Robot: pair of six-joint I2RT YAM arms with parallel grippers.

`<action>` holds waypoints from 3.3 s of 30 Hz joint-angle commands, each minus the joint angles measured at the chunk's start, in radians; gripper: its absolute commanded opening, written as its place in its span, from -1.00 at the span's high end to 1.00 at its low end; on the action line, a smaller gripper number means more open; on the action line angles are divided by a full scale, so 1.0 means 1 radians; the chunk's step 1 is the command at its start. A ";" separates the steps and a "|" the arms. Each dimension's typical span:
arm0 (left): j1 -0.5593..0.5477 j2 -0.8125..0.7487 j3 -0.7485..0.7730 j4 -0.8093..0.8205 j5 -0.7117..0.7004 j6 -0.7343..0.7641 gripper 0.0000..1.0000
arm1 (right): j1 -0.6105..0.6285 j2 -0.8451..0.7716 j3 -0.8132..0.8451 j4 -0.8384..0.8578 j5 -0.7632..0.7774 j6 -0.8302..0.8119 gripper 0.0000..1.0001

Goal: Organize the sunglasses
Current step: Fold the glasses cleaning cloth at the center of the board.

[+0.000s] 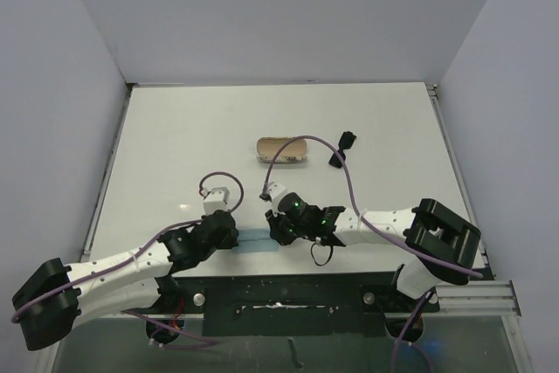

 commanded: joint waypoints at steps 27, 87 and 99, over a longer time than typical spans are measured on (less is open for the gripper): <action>-0.098 -0.030 0.016 -0.071 -0.094 -0.090 1.00 | 0.031 -0.063 -0.033 0.037 0.021 0.015 0.78; -0.163 -0.030 0.042 -0.085 -0.145 -0.098 1.00 | 0.002 -0.035 0.028 0.064 0.102 -0.032 0.96; -0.165 -0.029 0.045 -0.081 -0.147 -0.095 1.00 | -0.001 0.054 0.064 0.101 0.051 -0.034 0.98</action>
